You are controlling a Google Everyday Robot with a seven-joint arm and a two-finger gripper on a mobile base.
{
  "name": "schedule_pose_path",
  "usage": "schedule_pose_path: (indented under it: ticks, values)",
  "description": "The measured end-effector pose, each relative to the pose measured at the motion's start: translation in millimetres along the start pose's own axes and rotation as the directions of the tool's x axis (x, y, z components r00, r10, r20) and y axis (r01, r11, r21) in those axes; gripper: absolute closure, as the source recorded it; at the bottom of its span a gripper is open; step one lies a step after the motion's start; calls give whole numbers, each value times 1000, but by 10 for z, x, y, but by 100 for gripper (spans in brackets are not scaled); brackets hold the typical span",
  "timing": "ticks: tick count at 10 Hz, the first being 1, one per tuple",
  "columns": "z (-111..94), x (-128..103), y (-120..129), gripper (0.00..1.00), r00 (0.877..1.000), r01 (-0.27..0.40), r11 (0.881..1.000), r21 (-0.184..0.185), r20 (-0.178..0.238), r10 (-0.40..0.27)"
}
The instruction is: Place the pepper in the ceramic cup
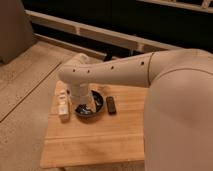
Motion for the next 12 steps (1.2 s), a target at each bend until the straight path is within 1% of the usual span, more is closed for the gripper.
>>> schedule_pose_path:
  ticks: [3, 4, 5, 6, 7, 8, 9, 10, 11, 12]
  values:
    - [-2, -4, -2, 35, 1000, 2, 1000, 2, 2, -2]
    - [-22, -48, -7, 35, 1000, 6, 1000, 8, 14, -6]
    - [-82, -212, -46, 35, 998, 17, 1000, 19, 54, -18]
    - [-173, -426, -79, 35, 993, 37, 999, 27, 107, -39]
    - [-409, -800, -89, 35, 972, 89, 995, 36, 216, -95]
    - [-555, -962, -58, 35, 953, 128, 991, 37, 272, -133]
    - [-728, -1124, -20, 35, 924, 185, 982, 43, 332, -189]
    - [-865, -1239, -5, 35, 898, 227, 972, 54, 376, -230]
    - [-927, -1292, 0, 35, 884, 246, 968, 60, 395, -249]
    - [-940, -1300, 6, 35, 882, 249, 966, 62, 399, -253]
